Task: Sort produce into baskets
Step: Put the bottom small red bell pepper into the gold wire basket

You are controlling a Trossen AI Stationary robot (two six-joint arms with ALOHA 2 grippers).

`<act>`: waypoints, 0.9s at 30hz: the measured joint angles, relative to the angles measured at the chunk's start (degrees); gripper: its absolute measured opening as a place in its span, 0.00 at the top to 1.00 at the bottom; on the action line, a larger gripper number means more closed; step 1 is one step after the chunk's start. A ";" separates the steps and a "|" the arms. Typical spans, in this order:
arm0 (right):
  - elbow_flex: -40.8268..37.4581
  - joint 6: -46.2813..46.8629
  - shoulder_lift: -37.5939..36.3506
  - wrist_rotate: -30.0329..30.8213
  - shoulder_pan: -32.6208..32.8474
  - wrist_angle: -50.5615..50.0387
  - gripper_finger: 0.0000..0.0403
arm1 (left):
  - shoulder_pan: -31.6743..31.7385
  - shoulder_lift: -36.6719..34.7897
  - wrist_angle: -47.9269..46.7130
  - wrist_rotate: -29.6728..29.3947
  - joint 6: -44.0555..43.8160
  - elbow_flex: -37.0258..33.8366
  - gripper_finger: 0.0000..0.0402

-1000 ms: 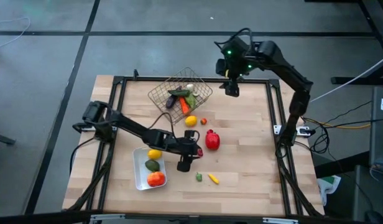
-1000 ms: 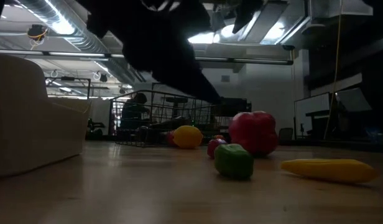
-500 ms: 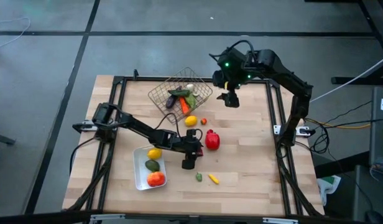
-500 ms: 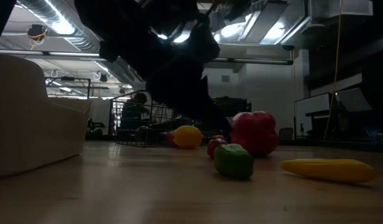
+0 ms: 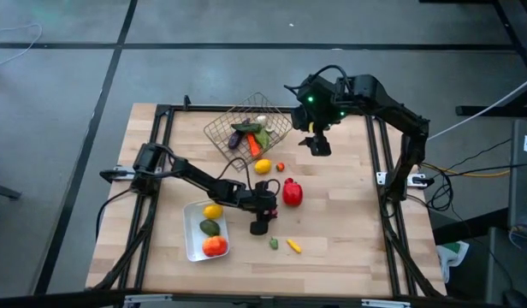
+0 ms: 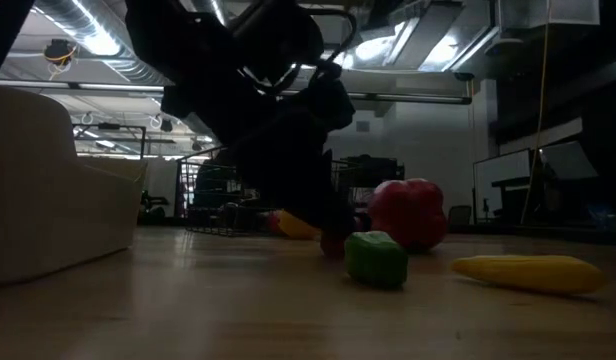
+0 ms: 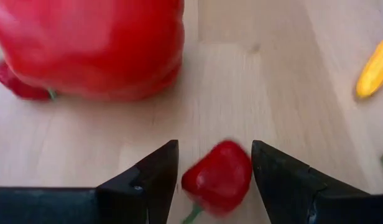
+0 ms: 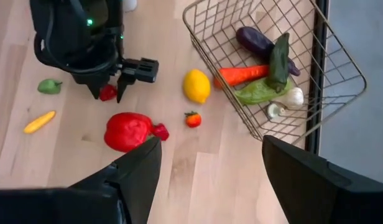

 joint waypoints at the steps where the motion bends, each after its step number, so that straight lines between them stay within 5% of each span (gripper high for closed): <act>1: 0.00 0.00 0.02 0.26 -0.02 -0.08 0.32 | 0.00 0.07 -0.33 0.04 -0.07 0.00 0.51; 20: -0.09 0.46 -0.42 3.83 -0.09 -0.01 0.32 | 0.00 0.29 -2.34 0.09 -0.06 0.00 0.51; 27: -6.27 1.76 -3.31 3.31 -0.07 0.04 0.32 | 0.00 0.27 -2.47 -0.10 -0.06 0.02 0.63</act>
